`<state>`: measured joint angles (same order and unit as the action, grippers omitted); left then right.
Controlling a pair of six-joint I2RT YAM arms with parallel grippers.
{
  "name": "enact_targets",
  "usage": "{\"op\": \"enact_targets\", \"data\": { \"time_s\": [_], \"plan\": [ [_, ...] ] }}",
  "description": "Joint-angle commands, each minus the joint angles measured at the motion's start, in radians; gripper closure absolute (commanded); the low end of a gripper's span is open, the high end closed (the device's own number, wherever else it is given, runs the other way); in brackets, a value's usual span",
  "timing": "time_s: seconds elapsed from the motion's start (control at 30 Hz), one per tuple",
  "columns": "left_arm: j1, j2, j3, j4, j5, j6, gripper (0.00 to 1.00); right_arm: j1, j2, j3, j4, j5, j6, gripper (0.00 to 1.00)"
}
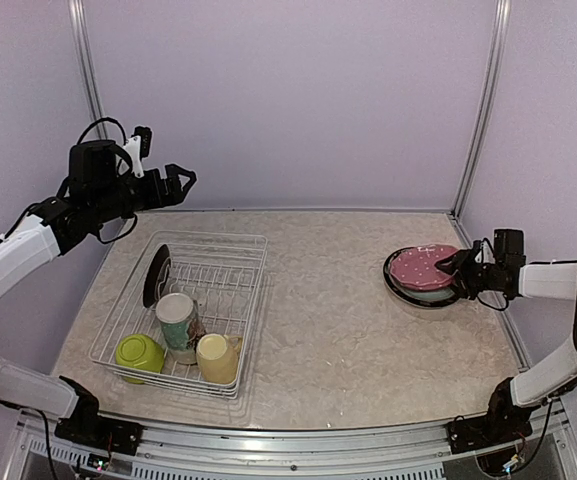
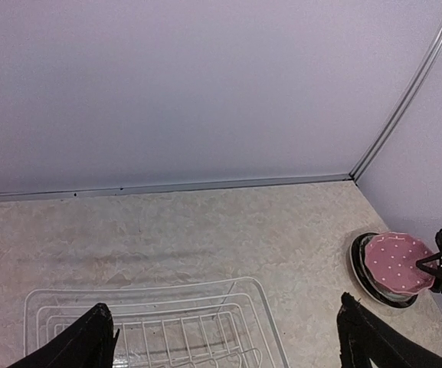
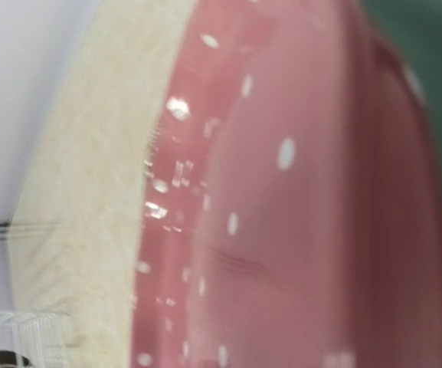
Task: Unload the mixed dishes from the dish rack
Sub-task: Place the plate with another plate.
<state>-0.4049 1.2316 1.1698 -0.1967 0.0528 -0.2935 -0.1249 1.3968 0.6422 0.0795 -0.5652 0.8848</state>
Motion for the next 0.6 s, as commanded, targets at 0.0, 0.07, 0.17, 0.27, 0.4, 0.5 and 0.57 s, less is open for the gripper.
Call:
{"op": "enact_targets", "data": {
  "time_s": [0.0, 0.07, 0.17, 0.27, 0.4, 0.5, 0.57],
  "plan": [
    [0.008, 0.010, 0.031, -0.018, 0.016, -0.014, 0.04, -0.008, -0.044, 0.030, -0.066, 0.029, -0.082, 0.44],
    [0.007, 0.012, 0.034, -0.022, 0.015, -0.017, 0.04, -0.008, -0.050, 0.039, -0.107, 0.042, -0.101, 0.36],
    [0.008, 0.015, 0.040, -0.028, 0.014, -0.021, 0.04, -0.008, -0.058, 0.053, -0.157, 0.058, -0.125, 0.25],
    [0.007, 0.016, 0.043, -0.032, 0.014, -0.022, 0.04, -0.008, -0.064, 0.061, -0.188, 0.073, -0.143, 0.19],
    [0.007, 0.014, 0.047, -0.038, 0.017, -0.024, 0.04, -0.007, -0.070, 0.072, -0.229, 0.093, -0.164, 0.15],
    [0.008, 0.011, 0.048, -0.040, 0.016, -0.025, 0.03, -0.001, -0.071, 0.076, -0.248, 0.110, -0.176, 0.14],
    [0.008, 0.009, 0.050, -0.040, 0.016, -0.027, 0.03, 0.005, -0.066, 0.083, -0.256, 0.120, -0.181, 0.13]
  ]
}}
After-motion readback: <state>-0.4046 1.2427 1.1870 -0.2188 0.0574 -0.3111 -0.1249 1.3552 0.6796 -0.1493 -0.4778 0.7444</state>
